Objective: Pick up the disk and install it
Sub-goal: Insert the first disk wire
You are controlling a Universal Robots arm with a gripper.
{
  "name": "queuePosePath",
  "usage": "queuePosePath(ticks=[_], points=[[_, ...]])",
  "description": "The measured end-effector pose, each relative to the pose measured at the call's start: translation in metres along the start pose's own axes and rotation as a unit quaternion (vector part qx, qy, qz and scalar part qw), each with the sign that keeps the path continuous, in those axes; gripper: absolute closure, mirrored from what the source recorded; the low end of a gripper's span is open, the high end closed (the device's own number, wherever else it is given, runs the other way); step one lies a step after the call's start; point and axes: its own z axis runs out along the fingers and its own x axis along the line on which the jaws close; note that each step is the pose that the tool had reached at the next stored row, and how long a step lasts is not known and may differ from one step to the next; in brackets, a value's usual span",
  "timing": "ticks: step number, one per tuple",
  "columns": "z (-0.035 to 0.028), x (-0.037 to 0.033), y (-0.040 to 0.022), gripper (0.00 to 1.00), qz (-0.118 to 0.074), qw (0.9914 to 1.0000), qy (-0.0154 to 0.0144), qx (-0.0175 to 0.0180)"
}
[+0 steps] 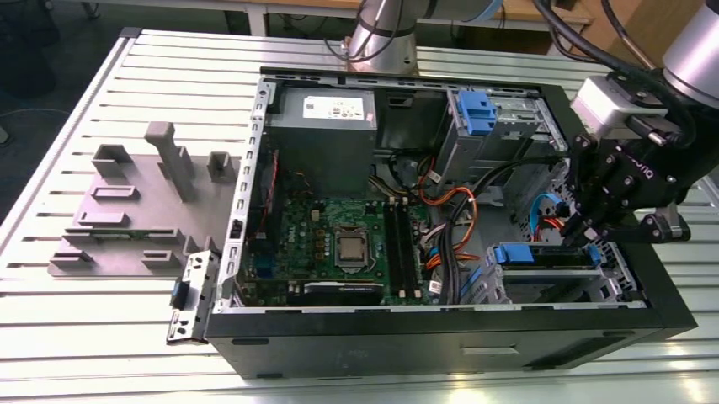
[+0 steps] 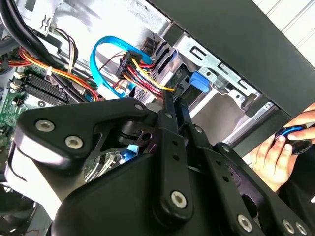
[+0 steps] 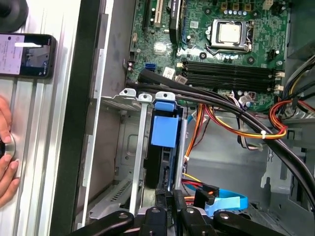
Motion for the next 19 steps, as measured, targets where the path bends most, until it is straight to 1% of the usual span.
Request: queuePosePath(ticks=[4, 6, 7, 10, 12, 16, 19], points=[[0.0004, -0.0003, 0.0041, 0.83, 0.001, 0.99995, 0.0003, 0.0102], [0.0008, 0.0000, 0.0058, 0.83, 0.001, 0.99990, 0.0000, 0.0141], [0.0010, 0.0005, 0.0062, 0.83, 0.001, 0.99988, 0.0000, 0.0151], [0.0019, 0.0012, 0.0063, 0.83, 0.004, 0.99986, -0.0001, 0.0163], [0.0024, 0.0013, 0.0064, 0.83, 0.012, 0.99981, -0.0003, 0.0159], [0.0035, 0.0012, 0.0064, 0.83, 0.031, 0.99940, -0.0010, 0.0150], [0.0040, 0.0011, 0.0070, 0.83, 0.038, 0.99917, -0.0017, 0.0153]])
